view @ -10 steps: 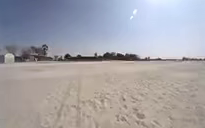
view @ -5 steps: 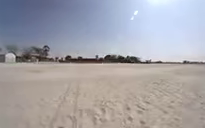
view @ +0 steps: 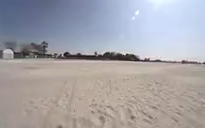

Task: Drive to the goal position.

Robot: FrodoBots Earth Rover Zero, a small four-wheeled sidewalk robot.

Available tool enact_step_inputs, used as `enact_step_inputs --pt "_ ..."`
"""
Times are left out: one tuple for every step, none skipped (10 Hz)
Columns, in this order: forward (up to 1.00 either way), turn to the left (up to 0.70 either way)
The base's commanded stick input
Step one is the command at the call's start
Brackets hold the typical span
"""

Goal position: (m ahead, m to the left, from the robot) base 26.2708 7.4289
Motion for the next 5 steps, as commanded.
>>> enact_step_inputs --pt "0.45 0.00" --pt "0.45 0.00" --pt "0.45 0.00" --pt "0.45 0.00" --pt "0.45 0.00"
